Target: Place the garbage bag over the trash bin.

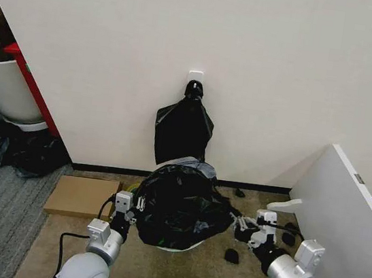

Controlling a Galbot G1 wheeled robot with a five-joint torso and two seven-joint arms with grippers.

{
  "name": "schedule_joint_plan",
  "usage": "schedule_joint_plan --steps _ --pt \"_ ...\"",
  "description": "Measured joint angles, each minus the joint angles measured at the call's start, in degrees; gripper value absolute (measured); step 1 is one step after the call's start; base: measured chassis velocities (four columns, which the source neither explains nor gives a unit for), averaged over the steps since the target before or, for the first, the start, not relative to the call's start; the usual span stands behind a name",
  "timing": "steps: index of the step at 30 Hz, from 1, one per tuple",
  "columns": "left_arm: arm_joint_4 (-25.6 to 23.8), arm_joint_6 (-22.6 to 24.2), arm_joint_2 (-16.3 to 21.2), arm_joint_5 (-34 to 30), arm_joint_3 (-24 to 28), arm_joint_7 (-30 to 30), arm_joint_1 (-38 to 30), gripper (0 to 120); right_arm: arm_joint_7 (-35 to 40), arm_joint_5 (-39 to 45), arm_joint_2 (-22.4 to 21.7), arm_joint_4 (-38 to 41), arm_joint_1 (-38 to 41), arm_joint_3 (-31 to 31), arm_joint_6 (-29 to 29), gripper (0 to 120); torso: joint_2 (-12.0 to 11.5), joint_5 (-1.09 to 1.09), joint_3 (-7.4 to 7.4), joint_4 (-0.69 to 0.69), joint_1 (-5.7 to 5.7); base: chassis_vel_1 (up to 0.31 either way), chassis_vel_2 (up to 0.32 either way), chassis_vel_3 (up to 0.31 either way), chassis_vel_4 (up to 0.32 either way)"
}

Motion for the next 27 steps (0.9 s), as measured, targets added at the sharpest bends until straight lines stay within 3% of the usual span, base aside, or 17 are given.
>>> schedule_joint_plan --steps 19,27 --pt "-1.15 -1.28 -1.26 -3.94 -0.05 0.07 -0.04 1 -5.90 -7.93 1.26 -8.87 -0.85 -5.52 0.81 0 0.00 0.00 0.00 0.00 0.00 0.000 0.000 0.000 0.000" --pt "-1.16 -1.05 -1.16 -4.87 -0.02 -0.28 0.05 1 -6.23 -5.65 1.61 -8.68 -0.61 -6.10 1.57 0 0.00 0.00 0.00 0.00 0.00 0.000 0.000 0.000 0.000"
